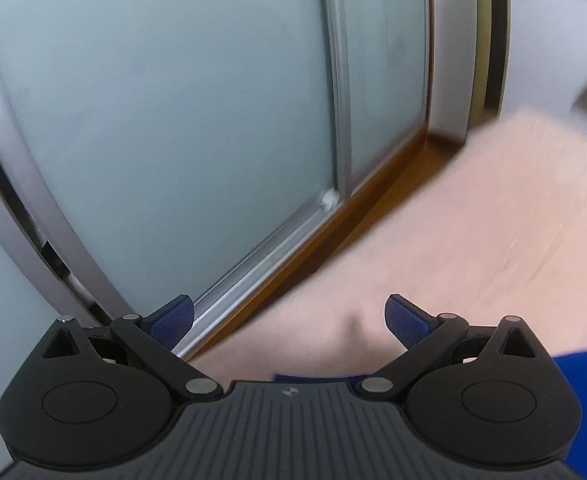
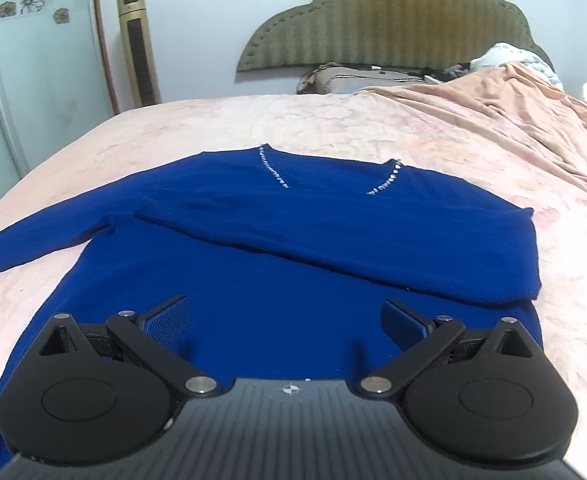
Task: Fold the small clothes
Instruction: 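Reach the left tool to the other sleeve cuff and close on it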
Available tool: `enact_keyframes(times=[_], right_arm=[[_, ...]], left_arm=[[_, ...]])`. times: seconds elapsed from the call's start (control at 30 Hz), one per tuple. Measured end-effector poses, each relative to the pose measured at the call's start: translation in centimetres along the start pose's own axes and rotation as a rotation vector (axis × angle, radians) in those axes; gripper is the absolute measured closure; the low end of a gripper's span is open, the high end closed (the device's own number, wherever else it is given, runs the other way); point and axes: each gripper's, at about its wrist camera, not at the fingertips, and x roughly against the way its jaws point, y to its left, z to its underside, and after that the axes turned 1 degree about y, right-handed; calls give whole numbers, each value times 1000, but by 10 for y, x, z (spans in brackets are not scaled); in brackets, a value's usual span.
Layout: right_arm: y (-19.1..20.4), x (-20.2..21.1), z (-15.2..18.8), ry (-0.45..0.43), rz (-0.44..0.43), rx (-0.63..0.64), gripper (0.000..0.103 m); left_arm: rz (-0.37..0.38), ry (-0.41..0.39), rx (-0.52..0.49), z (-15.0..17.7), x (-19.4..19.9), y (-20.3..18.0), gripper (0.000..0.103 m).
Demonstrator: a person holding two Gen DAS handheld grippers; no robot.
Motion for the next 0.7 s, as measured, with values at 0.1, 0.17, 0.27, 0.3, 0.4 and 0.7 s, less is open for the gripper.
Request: enact_keyframes(times=[0.1, 0.17, 0.27, 0.3, 0.4, 0.7], right_arm=[[0, -2, 2, 5, -10, -9, 0], [3, -4, 5, 12, -16, -6, 0], [7, -8, 9, 28, -23, 4, 0], [8, -8, 10, 32, -25, 8, 0], [10, -6, 10, 29, -27, 23, 0], [1, 1, 17, 27, -7, 12, 0]], left_arm=[[96, 19, 56, 10, 29, 16, 0], [223, 84, 101, 28, 41, 20, 0], [365, 190, 181, 55, 41, 15, 0], [396, 220, 206, 64, 38, 14, 1], [469, 284, 337, 81, 18, 16, 1], [503, 166, 779, 90, -9, 47, 33]])
